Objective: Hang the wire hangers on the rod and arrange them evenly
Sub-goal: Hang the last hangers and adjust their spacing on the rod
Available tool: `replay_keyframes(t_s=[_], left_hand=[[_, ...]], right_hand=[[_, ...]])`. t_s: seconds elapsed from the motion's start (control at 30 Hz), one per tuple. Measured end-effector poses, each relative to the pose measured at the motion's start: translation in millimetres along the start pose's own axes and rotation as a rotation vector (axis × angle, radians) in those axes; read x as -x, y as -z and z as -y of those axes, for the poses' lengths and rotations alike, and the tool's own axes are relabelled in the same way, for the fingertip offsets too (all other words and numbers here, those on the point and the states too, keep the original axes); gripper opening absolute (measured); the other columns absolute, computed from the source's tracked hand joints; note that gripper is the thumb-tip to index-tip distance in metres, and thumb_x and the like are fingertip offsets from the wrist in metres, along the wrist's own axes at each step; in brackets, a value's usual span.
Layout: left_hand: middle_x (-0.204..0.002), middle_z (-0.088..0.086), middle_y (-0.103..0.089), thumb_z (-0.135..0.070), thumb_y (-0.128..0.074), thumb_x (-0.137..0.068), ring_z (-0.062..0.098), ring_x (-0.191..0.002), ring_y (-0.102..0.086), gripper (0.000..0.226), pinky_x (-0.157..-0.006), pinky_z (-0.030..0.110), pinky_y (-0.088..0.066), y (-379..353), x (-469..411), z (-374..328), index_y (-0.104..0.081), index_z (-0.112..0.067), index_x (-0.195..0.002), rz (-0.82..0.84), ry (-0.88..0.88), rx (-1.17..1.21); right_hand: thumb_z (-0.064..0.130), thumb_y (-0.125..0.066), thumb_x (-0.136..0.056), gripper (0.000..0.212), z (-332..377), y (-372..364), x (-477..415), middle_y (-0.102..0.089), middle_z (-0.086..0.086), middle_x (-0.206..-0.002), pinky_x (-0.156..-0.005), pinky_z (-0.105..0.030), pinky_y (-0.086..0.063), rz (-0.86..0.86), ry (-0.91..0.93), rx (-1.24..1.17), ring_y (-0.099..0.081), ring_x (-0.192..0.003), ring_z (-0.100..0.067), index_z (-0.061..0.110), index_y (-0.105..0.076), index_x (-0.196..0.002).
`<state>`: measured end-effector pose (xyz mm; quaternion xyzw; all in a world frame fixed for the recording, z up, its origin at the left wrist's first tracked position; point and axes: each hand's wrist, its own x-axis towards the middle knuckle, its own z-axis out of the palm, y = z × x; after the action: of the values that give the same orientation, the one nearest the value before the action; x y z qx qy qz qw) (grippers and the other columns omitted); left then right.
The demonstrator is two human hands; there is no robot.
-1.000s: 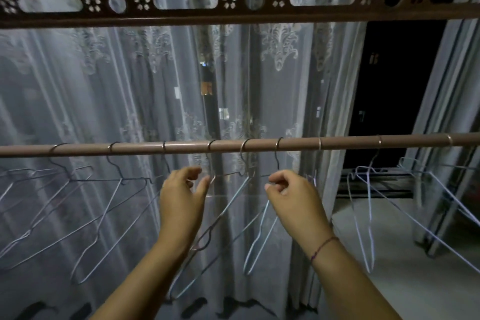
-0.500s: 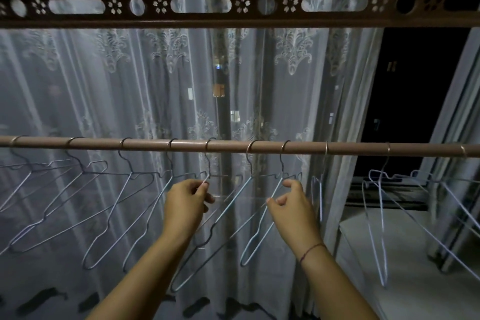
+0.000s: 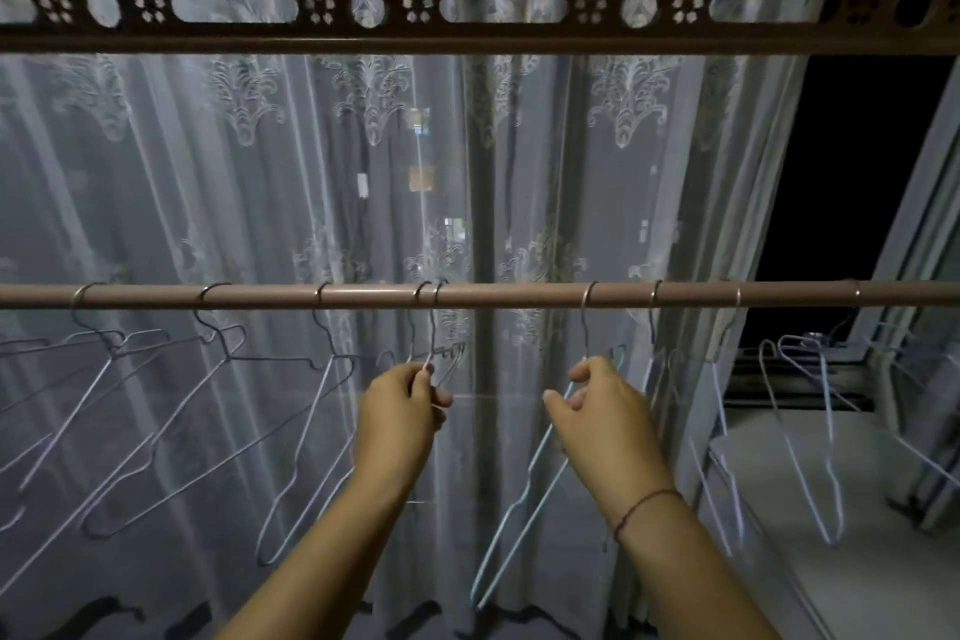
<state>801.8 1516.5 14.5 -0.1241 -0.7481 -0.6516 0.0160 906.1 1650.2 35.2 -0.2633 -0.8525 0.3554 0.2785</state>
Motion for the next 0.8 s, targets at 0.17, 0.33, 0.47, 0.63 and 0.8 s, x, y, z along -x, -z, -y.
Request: replay_keyframes(t_s=[0.17,0.33,0.47,0.63,0.8], left_hand=[[-0.076,0.014,-0.068,-0.012,-0.039,-0.098,0.021,-0.063,-0.058,0.027,-0.068,0.039,-0.051,17.7,-14.6,4.0,-0.058,-0.026,-0.082,0.088,0.010,0.009],[-0.073,0.015,-0.065,-0.011,-0.038,-0.098,0.022,-0.064,-0.056,0.025,-0.068,0.037,-0.050,30.2,-28.2,7.0,-0.060,-0.019,-0.087,0.121,0.005,0.065],[-0.071,0.014,-0.066,-0.011,-0.039,-0.097,0.024,-0.065,-0.058,0.023,-0.067,0.037,-0.052,33.5,-34.3,11.4,-0.062,-0.014,-0.093,0.114,0.001,0.070],[-0.102,0.003,-0.069,-0.019,-0.050,-0.093,0.016,-0.088,-0.064,0.029,-0.086,0.036,-0.053,36.8,-27.3,8.7,-0.059,-0.014,-0.120,0.046,-0.123,-0.131],[-0.126,0.004,-0.061,-0.019,-0.055,-0.090,0.018,-0.114,-0.058,0.042,-0.096,0.030,-0.045,31.1,-10.2,1.2,-0.051,-0.012,-0.132,-0.028,-0.301,-0.289]], right_hand=[[0.017,-0.062,-0.083,0.036,13.4,-28.5,6.3,-0.061,-0.010,-0.089,-0.074,-0.035,-0.051,-0.023,-0.076,0.068,-0.062,-0.085,-0.027,0.014,-0.040,-0.112],[0.012,-0.063,-0.083,0.034,26.6,-48.0,4.5,-0.059,-0.003,-0.086,-0.059,-0.019,-0.039,-0.008,-0.085,0.015,-0.056,-0.078,-0.017,0.019,-0.043,-0.109],[0.014,-0.063,-0.083,0.031,34.9,-62.3,3.5,-0.054,0.001,-0.085,-0.052,-0.010,-0.031,0.024,-0.058,-0.023,-0.054,-0.076,-0.013,0.023,-0.040,-0.101],[0.018,-0.063,-0.083,0.031,37.8,-61.2,3.5,-0.053,0.002,-0.081,-0.055,-0.013,-0.035,0.053,0.006,0.021,-0.054,-0.076,-0.014,0.020,-0.041,-0.105],[0.028,-0.061,-0.085,0.019,23.9,-30.4,4.5,-0.055,0.003,-0.085,-0.068,-0.028,-0.051,-0.093,0.015,0.094,-0.057,-0.078,-0.015,0.022,-0.046,-0.097]])
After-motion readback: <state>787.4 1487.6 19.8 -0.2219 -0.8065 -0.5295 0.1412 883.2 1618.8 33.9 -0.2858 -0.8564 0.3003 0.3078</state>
